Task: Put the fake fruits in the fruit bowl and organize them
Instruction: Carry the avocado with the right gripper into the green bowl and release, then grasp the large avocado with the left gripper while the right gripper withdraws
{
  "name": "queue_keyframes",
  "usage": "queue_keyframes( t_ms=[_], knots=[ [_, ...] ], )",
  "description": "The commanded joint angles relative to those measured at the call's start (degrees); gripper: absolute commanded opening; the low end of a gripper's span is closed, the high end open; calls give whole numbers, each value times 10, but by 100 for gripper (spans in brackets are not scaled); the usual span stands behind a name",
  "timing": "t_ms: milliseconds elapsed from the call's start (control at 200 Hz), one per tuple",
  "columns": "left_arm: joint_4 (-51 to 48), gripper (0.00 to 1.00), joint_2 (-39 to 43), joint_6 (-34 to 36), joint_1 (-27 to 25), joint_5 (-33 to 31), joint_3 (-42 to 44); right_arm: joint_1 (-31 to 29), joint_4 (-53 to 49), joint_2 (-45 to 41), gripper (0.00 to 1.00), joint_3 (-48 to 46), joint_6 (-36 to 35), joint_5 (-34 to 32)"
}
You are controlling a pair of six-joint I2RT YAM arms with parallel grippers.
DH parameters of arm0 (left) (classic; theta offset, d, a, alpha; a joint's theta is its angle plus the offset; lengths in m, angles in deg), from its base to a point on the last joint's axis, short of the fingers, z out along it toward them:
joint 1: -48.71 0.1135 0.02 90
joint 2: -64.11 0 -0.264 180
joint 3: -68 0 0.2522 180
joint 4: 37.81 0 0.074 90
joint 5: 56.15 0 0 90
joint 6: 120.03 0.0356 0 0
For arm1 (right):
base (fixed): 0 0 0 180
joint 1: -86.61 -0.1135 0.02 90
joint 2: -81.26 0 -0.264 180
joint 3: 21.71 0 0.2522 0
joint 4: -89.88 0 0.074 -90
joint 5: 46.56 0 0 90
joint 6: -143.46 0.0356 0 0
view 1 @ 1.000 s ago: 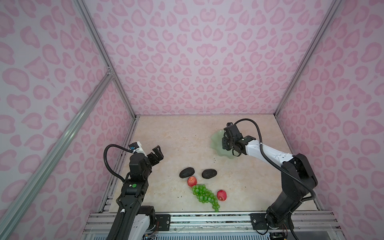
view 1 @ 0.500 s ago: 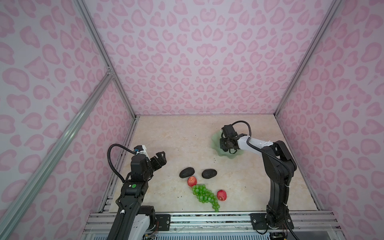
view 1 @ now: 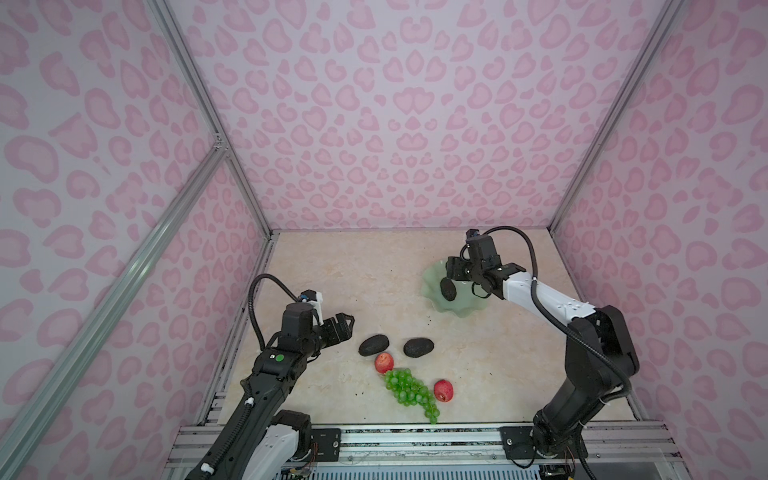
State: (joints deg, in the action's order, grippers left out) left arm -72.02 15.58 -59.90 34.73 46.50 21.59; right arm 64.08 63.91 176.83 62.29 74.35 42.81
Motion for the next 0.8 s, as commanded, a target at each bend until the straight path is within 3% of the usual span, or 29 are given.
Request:
queue_keyframes(
  t_ms=[0, 185, 430, 800],
  knots=[
    [-36, 88, -27, 28, -45, -26, -23, 1, 10, -43, 84, -35, 4, -5],
    [-42, 88, -84, 46, -107, -57, -40, 4, 16, -133, 87, -112, 17, 3],
    [-30, 88, -205, 59, -167, -58, -80, 10, 13, -190, 89, -159, 21, -7],
    [-31, 83, -325, 13, -178, -91, -93, 20, 23, -226, 89, -172, 22, -10]
  ],
)
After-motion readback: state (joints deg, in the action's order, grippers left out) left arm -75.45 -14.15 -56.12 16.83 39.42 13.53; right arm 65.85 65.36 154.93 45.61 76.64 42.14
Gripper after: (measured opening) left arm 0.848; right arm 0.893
